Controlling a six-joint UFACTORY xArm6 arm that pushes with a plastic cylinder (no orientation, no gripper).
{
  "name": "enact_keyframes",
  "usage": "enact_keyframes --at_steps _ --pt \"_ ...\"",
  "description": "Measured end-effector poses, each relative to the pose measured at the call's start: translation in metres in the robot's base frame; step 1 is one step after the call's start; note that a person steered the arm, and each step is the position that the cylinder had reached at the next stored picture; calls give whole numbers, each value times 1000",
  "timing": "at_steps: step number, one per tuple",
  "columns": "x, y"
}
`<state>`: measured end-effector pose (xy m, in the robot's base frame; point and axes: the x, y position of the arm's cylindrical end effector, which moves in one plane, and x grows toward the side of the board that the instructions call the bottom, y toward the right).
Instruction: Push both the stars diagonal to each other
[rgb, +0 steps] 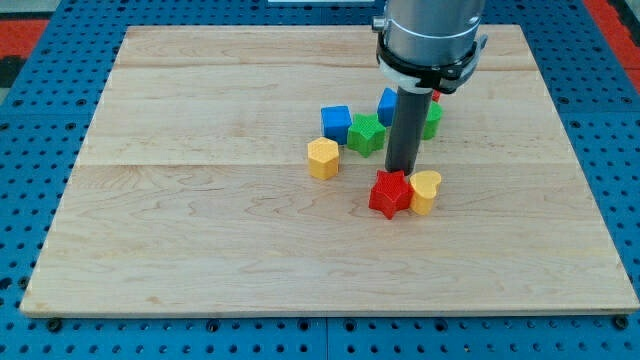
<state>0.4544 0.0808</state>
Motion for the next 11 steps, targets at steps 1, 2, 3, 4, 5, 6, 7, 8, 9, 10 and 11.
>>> enact_keyframes --at_steps 1,2,3,4,5,6,7,8,9,10,11 --pt "-6 -31" --pt "-10 -64" --pt "-15 -83" --pt "1 -58" --pt "4 -13" --pt "-13 13" --pt "-45 10" --pt "-74 -20" --pt "-85 -46" --pt "-80 -50" --pt "-83 -50"
